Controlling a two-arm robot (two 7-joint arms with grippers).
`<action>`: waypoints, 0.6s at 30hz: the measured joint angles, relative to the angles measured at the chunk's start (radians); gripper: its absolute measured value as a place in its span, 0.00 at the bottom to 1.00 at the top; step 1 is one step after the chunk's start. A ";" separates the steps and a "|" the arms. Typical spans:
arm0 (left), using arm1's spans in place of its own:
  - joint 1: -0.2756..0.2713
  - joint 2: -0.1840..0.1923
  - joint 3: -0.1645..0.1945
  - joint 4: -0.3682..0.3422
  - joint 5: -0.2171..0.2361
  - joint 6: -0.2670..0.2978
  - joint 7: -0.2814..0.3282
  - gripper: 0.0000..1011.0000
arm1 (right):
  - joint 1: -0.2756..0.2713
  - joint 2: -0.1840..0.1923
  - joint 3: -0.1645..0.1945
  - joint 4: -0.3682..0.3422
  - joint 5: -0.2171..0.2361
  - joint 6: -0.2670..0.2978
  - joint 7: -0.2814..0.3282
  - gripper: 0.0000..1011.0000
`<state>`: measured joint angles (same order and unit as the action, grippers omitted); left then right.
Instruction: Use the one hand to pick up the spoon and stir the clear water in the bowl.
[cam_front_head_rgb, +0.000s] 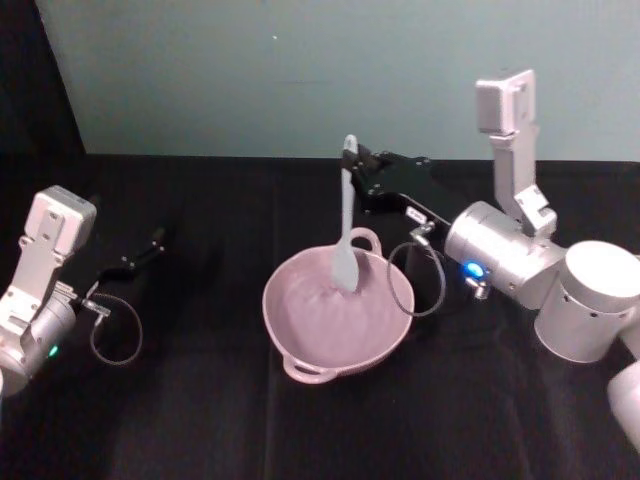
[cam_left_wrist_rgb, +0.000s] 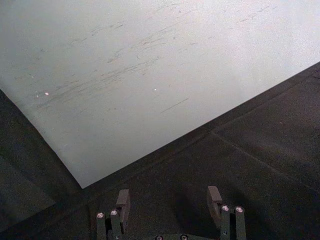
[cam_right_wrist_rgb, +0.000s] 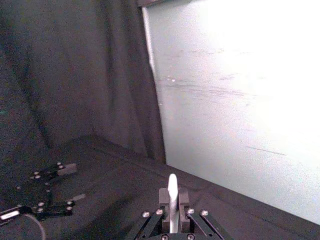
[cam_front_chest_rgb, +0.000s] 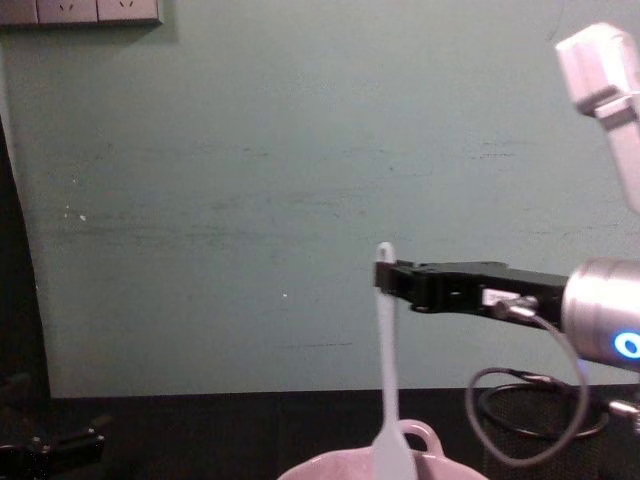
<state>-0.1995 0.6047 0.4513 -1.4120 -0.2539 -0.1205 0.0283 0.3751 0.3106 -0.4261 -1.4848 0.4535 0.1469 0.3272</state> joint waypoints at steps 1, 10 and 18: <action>0.000 0.000 0.000 0.000 0.000 0.000 0.000 1.00 | -0.006 0.004 0.005 -0.006 0.000 0.000 -0.003 0.11; 0.000 0.000 0.000 0.000 0.000 0.000 0.000 1.00 | -0.073 0.059 0.025 -0.112 -0.019 0.041 -0.011 0.11; 0.000 0.000 0.000 0.000 0.000 0.000 0.000 1.00 | -0.099 0.072 -0.015 -0.185 -0.051 0.074 0.006 0.11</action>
<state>-0.1996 0.6047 0.4514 -1.4120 -0.2539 -0.1205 0.0283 0.2763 0.3825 -0.4408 -1.6702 0.4028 0.2204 0.3331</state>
